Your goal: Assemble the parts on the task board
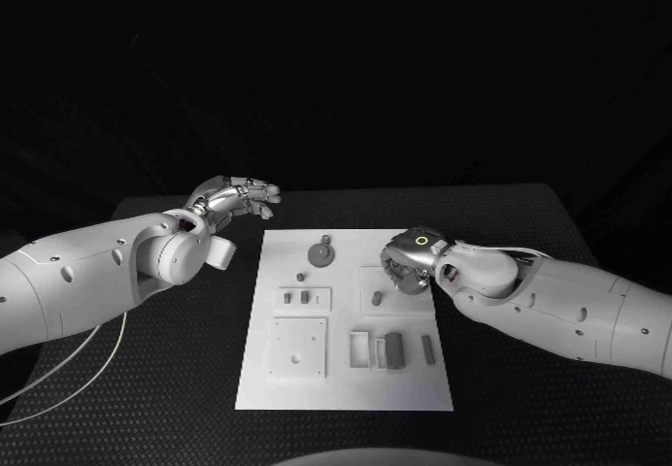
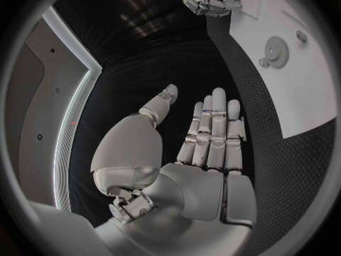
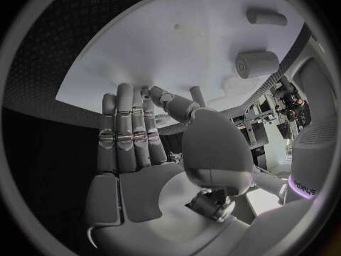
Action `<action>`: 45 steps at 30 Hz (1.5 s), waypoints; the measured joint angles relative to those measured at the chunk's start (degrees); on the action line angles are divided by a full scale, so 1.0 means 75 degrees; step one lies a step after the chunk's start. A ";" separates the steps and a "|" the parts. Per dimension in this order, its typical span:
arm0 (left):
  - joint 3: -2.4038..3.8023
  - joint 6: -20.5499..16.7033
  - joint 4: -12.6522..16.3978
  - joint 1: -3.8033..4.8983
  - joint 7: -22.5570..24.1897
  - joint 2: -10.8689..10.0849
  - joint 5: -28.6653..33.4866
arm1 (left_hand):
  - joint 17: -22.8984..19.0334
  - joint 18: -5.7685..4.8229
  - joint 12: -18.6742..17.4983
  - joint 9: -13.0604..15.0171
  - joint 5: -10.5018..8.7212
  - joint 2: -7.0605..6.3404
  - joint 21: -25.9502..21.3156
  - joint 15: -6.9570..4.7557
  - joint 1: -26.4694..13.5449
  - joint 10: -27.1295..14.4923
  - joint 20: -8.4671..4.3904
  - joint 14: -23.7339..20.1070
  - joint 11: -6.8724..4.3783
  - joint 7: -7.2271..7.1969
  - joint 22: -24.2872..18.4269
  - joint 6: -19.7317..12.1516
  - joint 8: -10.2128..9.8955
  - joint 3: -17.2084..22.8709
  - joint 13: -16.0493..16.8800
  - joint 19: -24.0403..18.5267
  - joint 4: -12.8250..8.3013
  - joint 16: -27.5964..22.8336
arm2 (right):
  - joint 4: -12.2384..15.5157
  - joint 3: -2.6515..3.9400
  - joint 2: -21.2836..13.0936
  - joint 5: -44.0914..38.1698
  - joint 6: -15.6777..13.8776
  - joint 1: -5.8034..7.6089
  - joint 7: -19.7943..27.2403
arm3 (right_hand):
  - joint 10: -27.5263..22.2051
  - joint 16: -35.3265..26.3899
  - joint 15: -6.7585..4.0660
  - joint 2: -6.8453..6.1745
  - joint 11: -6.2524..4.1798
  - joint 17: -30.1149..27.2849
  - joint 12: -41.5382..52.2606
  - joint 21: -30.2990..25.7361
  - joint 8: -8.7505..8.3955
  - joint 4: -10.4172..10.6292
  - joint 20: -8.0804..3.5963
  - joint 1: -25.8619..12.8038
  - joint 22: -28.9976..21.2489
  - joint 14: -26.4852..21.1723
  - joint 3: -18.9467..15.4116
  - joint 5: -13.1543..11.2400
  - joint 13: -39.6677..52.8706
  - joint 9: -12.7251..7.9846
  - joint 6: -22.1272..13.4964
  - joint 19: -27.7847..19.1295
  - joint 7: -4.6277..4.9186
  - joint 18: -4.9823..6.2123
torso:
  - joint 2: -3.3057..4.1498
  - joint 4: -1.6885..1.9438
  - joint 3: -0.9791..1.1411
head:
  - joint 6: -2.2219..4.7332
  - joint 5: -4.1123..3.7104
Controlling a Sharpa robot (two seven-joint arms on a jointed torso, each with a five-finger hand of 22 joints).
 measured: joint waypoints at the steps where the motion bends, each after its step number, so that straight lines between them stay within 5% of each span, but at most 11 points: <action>1: 0.0000 -0.0001 -0.0004 0.0000 0.0000 0.0000 0.0000 | 0.0008 0.0000 0.0000 -0.0001 0.0000 0.0000 0.0000 0.0000 0.0000 0.0000 0.0000 0.0000 0.0000 0.0000 0.0000 0.0000 0.0000 0.0000 0.0000 0.0000 0.0000 0.0000 | 0.0013 0.0006 -0.0011 0.0007 -0.0005 -0.0004 -0.0001 | 0.0000 0.0000 0.0000 0.0000 0.0000 0.0000 0.0004 0.0000 0.0000 -0.0004 0.0002 0.0000 0.0000 0.0000 0.0005 0.0001 0.0001 0.0003 0.0000 0.0002 0.0000 -0.0001 | 0.0000 0.0000 0.0000 | 0.0000 -0.0001; 14: 0.0000 -0.0019 -0.0036 0.0000 0.0000 0.0011 0.0001 | 0.0021 0.0000 0.0000 -0.0007 0.0029 0.0000 0.0000 -0.0007 0.0000 0.0000 0.0000 0.0049 -0.0001 0.0000 0.0007 0.0000 0.0000 0.0000 -0.0015 0.0000 0.0000 0.0000 | 0.0048 0.0152 -0.0070 0.0241 -0.0019 -0.0085 0.0015 | -0.0002 0.0029 0.0012 -0.0024 -0.0001 0.0041 0.0005 0.0030 0.0000 -0.0012 0.0025 0.0038 0.0004 0.0014 0.0036 0.0026 0.0114 0.0081 -0.0001 0.0028 0.0000 -0.0012 | 0.0000 0.0004 0.0000 | 0.0030 -0.0010; 22: -0.0001 -0.0036 -0.0089 0.0000 0.0000 0.0010 0.0001 | 0.0029 0.0000 0.0000 -0.0015 0.0029 0.0000 -0.0030 -0.0007 0.0000 -0.0027 0.0000 0.0048 0.0026 0.0027 0.0015 -0.0027 0.0000 0.0000 -0.0021 0.0000 0.0000 -0.0030 | 0.0251 0.0440 -0.0239 0.0378 0.0061 -0.0049 0.0040 | -0.0001 0.0030 -0.0038 -0.0024 -0.0001 0.0060 0.0005 0.0030 0.0000 -0.0002 0.0000 0.0038 0.0012 0.0014 0.0047 0.0025 0.0114 0.0090 -0.0001 0.0054 0.0000 -0.0047 | 0.0000 -0.0005 0.0000 | 0.0035 0.0001; 30: 0.0000 -0.0046 -0.0099 0.0000 -0.0004 0.0014 0.0001 | 0.0039 0.0000 0.0000 -0.0015 0.0059 0.0000 -0.0030 -0.0007 0.0000 -0.0028 0.0000 0.0048 0.0026 0.0027 0.0018 -0.0027 0.0000 0.0000 -0.0029 0.0000 0.0000 -0.0030 | 0.0421 0.0538 -0.0479 0.0593 0.0228 0.0206 0.0108 | -0.0001 0.0030 -0.0037 -0.0024 -0.0001 0.0083 0.0005 0.0029 0.0000 -0.0002 0.0000 0.0037 0.0025 0.0014 0.0046 0.0025 0.0116 0.0118 -0.0001 0.0054 0.0000 -0.0052 | -0.0001 -0.0011 -0.0004 | 0.0051 -0.0018; 35: 0.0001 -0.0055 -0.0125 0.0000 -0.0007 0.0011 0.0001 | 0.0039 0.0000 0.0000 -0.0014 0.0059 0.0000 -0.0030 -0.0007 0.0000 -0.0039 0.0000 0.0048 0.0015 0.0027 0.0022 -0.0027 0.0000 0.0000 -0.0037 0.0000 0.0000 -0.0030 | 0.0704 0.0754 -0.0642 0.0903 0.0398 0.0255 0.0198 | -0.0001 0.0031 -0.0037 -0.0025 -0.0001 0.0083 0.0004 0.0029 0.0000 -0.0001 0.0001 0.0037 0.0026 0.0014 0.0046 0.0025 0.0141 0.0125 -0.0001 0.0053 0.0001 -0.0054 | -0.0003 -0.0011 -0.0004 | 0.0059 -0.0023; 41: 0.0001 -0.0070 -0.0138 0.0000 -0.0010 0.0016 0.0003 | 0.0046 0.0000 0.0000 -0.0014 0.0059 0.0000 -0.0030 -0.0007 0.0000 -0.0039 0.0000 0.0048 0.0015 0.0027 0.0021 -0.0027 0.0000 0.0000 -0.0036 0.0000 0.0000 -0.0030 | 0.1110 0.0814 -0.0624 0.1238 0.0364 0.0268 0.0304 | -0.0001 0.0031 -0.0036 -0.0026 -0.0001 0.0097 -0.0005 0.0056 -0.0001 -0.0002 0.0001 0.0036 0.0026 0.0014 0.0045 0.0024 0.0168 0.0141 -0.0001 0.0053 0.0001 -0.0060 | -0.0005 -0.0011 -0.0003 | 0.0073 0.0057; 45: 0.0001 -0.0076 -0.0153 0.0001 -0.0010 0.0050 0.0011 | 0.0046 0.0000 0.0000 -0.0014 0.0059 0.0000 -0.0030 -0.0007 0.0000 -0.0039 0.0000 0.0048 0.0014 0.0027 0.0021 -0.0027 0.0000 0.0000 -0.0041 0.0000 0.0000 -0.0030 | 0.1283 0.0810 -0.0370 0.1415 0.0275 0.0263 0.0388 | -0.0001 0.0031 -0.0034 -0.0029 -0.0001 0.0103 -0.0010 0.0056 -0.0001 -0.0002 0.0001 0.0032 0.0045 0.0014 0.0044 0.0019 0.0168 0.0147 -0.0001 0.0053 0.0001 -0.0095 | -0.0005 -0.0011 -0.0003 | 0.0079 0.0203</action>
